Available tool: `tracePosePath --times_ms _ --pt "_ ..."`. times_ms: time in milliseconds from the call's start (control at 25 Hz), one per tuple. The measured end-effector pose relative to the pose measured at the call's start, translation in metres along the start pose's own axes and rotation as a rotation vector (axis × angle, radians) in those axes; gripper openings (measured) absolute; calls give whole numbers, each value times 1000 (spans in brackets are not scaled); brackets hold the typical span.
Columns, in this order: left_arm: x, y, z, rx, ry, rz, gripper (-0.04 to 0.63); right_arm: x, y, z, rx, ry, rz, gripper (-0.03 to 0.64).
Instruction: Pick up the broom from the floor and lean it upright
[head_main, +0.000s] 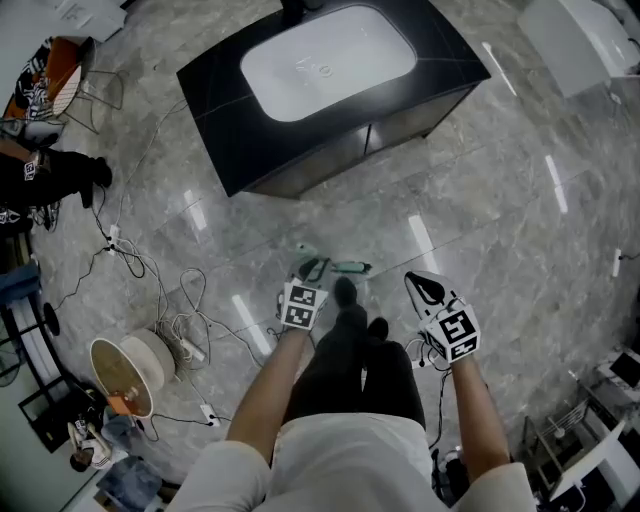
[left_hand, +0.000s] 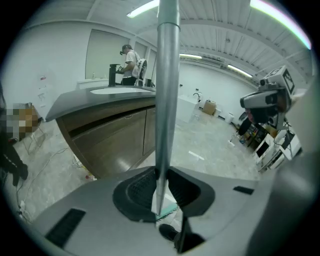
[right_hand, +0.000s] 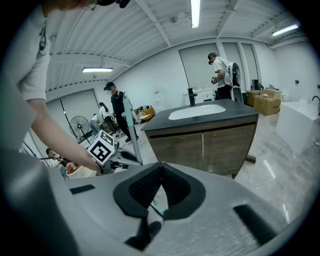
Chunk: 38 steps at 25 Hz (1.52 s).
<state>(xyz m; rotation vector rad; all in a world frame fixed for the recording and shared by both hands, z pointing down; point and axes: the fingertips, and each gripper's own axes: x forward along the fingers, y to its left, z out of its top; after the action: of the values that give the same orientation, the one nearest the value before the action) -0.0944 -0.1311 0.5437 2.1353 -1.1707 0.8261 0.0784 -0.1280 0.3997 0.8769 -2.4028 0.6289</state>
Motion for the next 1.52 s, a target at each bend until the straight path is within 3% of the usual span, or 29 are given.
tracePosePath --times_ms 120,360,560,960,1160,1520 --pt "20 10 -3 18 18 -19 69 28 -10 -2 2 18 -5 0" --pt "68 22 -29 -15 84 -55 69 75 -35 -9 0 26 2 0" --pt "110 28 -46 -37 138 -68 69 109 -63 -25 7 44 43 0" --pt "207 45 -64 -10 225 -77 69 171 -135 -66 9 103 125 0" --pt "249 56 -73 -41 215 -50 69 199 -158 -82 -23 126 169 0" --pt "292 87 -57 -72 147 36 69 226 -175 -73 -60 110 215 0"
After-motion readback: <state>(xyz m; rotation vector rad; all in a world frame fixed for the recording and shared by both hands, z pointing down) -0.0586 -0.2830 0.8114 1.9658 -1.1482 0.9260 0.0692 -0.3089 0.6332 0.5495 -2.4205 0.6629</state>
